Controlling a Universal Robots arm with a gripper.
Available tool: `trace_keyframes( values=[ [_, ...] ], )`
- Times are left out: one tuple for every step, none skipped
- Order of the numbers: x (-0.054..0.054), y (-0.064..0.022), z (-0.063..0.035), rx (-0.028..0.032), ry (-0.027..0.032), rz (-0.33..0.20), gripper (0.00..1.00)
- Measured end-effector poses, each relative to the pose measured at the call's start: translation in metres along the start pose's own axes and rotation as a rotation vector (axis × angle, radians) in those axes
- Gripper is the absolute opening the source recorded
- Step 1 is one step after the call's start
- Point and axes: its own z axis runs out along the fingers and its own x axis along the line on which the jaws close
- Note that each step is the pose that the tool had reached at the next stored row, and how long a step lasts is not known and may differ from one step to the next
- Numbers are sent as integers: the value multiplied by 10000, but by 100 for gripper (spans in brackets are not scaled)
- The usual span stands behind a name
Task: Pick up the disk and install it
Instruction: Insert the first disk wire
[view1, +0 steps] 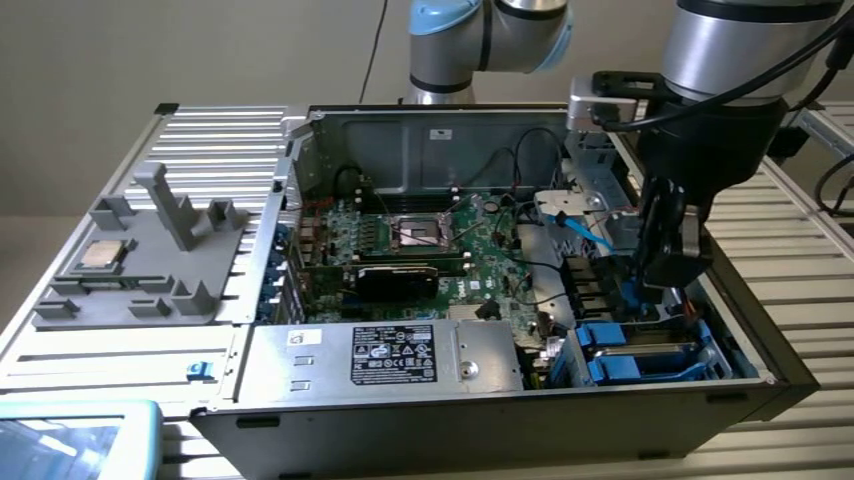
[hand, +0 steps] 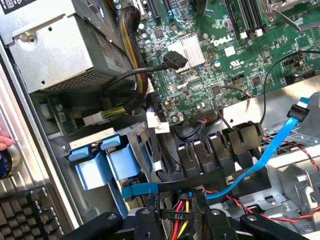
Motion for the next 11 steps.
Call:
trace_keyframes(
  values=[
    [-8, 3, 3, 1, 2, 2, 36],
    [-11, 5, 7, 0, -1, 3, 36],
    [-12, 5, 9, 0, -1, 3, 36],
    [-12, 6, 9, 1, 1, 4, 36],
    [-12, 5, 9, 1, 3, 5, 36],
    [-12, 6, 10, 1, 2, 6, 36],
    [-13, 6, 11, 0, 2, 6, 36],
    [-13, 6, 11, 1, 2, 6, 36],
    [-13, 6, 12, 1, 2, 7, 36],
    [-13, 6, 12, 0, 1, 6, 36],
    [-14, 7, 12, 0, 1, 7, 36]
  ],
)
